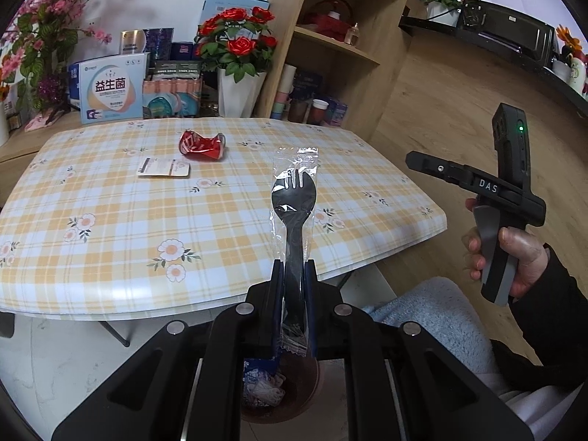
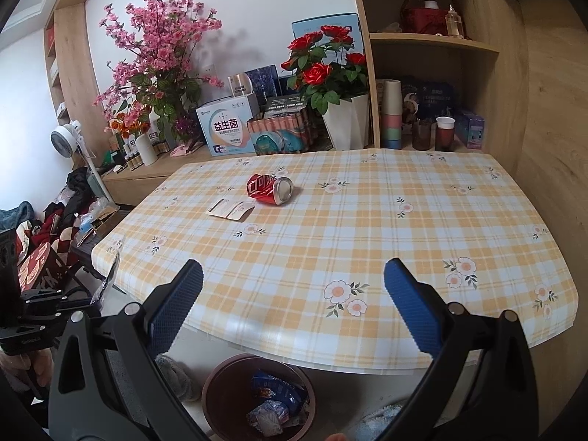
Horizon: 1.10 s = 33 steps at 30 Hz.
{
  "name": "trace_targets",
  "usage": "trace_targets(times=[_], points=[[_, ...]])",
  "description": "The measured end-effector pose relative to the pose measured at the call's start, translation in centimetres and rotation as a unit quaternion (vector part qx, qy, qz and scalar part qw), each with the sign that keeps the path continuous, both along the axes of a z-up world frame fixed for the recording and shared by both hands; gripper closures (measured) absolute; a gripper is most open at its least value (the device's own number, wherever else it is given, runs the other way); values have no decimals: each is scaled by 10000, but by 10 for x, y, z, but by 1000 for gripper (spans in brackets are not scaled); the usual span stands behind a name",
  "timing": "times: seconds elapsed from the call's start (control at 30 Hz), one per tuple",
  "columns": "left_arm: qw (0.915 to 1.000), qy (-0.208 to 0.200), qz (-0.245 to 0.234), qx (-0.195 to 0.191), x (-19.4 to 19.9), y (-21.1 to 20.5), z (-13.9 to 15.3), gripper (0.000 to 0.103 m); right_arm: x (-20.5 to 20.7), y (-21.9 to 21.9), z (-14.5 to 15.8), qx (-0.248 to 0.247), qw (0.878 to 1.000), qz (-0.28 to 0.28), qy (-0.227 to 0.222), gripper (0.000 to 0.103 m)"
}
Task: Collect trash
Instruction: 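Open the left tool to drop the wrapped black spoon into the bin, then move both open tools toward the red can and white card on the table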
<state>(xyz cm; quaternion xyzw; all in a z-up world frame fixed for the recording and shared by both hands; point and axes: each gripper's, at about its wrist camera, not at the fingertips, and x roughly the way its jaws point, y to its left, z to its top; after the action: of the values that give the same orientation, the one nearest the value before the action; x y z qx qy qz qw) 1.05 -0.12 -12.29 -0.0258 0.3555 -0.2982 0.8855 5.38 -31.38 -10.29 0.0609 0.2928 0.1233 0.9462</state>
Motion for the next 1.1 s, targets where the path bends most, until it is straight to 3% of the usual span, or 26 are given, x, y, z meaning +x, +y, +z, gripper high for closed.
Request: trace_targets(times=[0.07,0.13,0.17,0.33,0.4,0.47,0.57,0.73,1.1], points=[[10000,-2,-16,7,0,-2,-1,87,0,1,-1,-9,10000,6,15,6],[10000,-8,-6,7,0,-2,-1,61,0,2,-2,-10,10000,13,28,6],[10000,-52,53,27,-1,-2,-1,42,0,3,-2,-16,10000,12,31,6],[9990,-191,402,105,2,6,1,29,1,3,-4,-68,10000,-3,56,6],[9975,-299,619,185,4,12,2,14,2,2,-5,-74,9999,-31,84,6],[9945,-407,921,272,6,19,4,7,2,0,-7,-80,9999,-69,84,6],[9870,-535,1428,503,11,31,5,6,2,-2,-8,-122,9998,-140,103,6],[9778,-524,1963,506,20,57,7,6,1,-2,-11,-178,9996,-168,134,6],[9675,-432,2425,573,30,85,4,6,12,2,-23,-261,9991,-100,323,6]])
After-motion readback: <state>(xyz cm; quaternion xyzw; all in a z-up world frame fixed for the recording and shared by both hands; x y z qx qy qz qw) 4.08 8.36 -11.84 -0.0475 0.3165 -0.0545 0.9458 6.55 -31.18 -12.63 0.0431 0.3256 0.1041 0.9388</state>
